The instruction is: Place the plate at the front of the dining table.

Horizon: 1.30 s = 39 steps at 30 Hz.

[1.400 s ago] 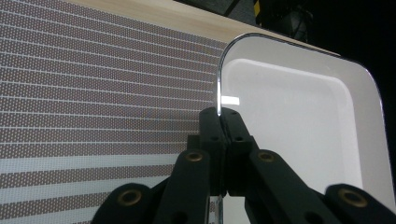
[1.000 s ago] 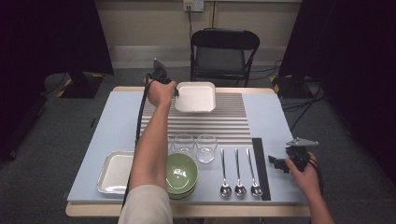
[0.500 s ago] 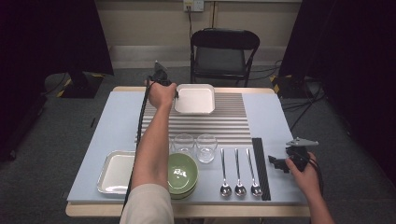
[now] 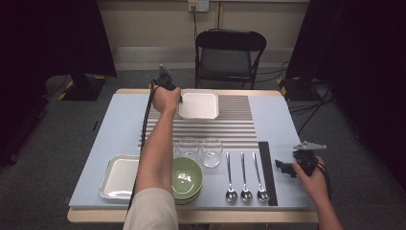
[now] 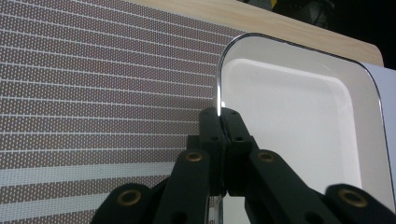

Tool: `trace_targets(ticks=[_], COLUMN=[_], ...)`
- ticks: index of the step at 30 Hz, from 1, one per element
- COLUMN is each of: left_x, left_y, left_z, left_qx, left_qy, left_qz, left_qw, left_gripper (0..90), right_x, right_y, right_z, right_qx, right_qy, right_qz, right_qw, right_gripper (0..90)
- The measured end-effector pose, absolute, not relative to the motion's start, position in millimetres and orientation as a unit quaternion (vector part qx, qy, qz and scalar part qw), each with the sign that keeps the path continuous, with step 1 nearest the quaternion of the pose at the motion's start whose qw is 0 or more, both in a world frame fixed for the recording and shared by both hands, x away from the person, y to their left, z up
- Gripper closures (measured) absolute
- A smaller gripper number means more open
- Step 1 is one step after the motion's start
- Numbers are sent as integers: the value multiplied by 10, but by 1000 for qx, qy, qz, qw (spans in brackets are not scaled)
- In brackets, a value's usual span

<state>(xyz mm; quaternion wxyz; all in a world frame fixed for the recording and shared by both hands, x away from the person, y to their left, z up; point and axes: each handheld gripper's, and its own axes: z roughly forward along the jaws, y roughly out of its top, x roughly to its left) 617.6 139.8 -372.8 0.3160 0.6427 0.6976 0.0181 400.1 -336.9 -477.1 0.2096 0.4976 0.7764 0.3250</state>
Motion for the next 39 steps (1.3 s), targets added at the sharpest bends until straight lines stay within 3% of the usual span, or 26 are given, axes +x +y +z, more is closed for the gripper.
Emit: trace_targets(ticks=[39], left_x=[6217], left_y=[1425], left_z=[-3970], left_qx=[642], left_qy=[707], left_qz=[17], left_qw=[295], left_gripper=[891], right_x=[4001], right_y=[-3369], right_z=[-4771], right_qx=[497], right_qy=[777], right_qz=[325], right_qw=[210], right_gripper=[115])
